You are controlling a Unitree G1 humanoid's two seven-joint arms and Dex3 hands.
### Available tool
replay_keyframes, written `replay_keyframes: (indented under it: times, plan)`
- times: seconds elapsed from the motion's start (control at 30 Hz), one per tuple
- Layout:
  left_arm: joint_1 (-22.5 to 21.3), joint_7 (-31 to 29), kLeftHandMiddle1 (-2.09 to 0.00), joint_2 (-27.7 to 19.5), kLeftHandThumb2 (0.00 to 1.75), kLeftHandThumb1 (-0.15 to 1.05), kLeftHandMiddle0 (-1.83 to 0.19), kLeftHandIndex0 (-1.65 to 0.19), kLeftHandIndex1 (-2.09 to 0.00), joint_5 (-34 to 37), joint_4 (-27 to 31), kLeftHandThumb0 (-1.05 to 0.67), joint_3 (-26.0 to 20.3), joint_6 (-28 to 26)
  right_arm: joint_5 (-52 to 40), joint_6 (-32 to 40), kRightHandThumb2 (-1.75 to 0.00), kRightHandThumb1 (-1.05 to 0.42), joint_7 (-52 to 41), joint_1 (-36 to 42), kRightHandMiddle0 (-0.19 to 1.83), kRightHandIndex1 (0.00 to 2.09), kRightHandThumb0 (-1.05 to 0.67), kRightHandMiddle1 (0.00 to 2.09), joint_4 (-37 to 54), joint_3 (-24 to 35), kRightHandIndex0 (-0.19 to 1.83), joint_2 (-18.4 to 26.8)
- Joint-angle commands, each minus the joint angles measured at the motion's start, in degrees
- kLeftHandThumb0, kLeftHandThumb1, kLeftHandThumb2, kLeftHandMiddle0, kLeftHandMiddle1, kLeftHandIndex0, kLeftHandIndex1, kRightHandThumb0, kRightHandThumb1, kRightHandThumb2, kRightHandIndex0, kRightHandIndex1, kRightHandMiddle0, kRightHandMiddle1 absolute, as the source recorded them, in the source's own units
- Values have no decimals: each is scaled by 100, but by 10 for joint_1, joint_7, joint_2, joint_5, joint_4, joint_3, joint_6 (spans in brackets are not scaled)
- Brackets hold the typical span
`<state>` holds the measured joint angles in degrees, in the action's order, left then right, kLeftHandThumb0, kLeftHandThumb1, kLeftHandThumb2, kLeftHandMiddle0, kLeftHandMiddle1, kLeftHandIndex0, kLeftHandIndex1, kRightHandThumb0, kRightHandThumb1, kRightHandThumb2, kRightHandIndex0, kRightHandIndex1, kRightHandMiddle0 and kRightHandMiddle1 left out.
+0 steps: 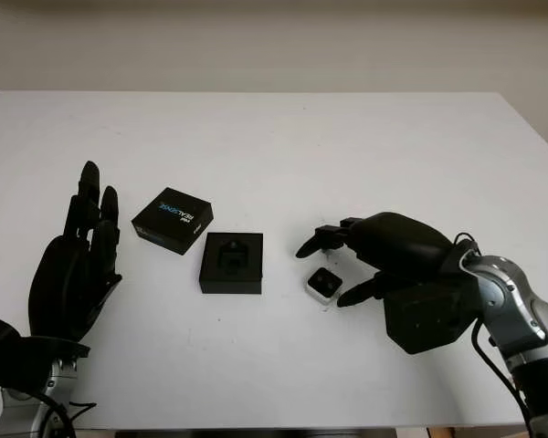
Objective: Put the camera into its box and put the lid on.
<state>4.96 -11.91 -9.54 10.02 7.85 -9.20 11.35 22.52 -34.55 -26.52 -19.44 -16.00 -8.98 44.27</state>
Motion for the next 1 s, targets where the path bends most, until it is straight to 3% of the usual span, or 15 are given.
replay_keyframes:
  times: [0.0,0.37,0.97]
  plan:
    - [-1,-2,0,-6,61,105,19,19,0,-1,7,-79,-3,4,10,-13,-6,-86,11,-5,26,90,-31,91,-12,-5,30,-3]
    - [-3,3,0,-3,61,105,19,19,0,-2,8,-79,-3,3,40,-51,-6,-86,49,-8,33,107,-28,98,-54,-17,30,3]
    - [-5,3,0,-3,61,105,19,19,0,-4,1,-78,-3,6,46,-87,-6,-91,80,-17,52,114,-26,108,-101,-29,45,-9]
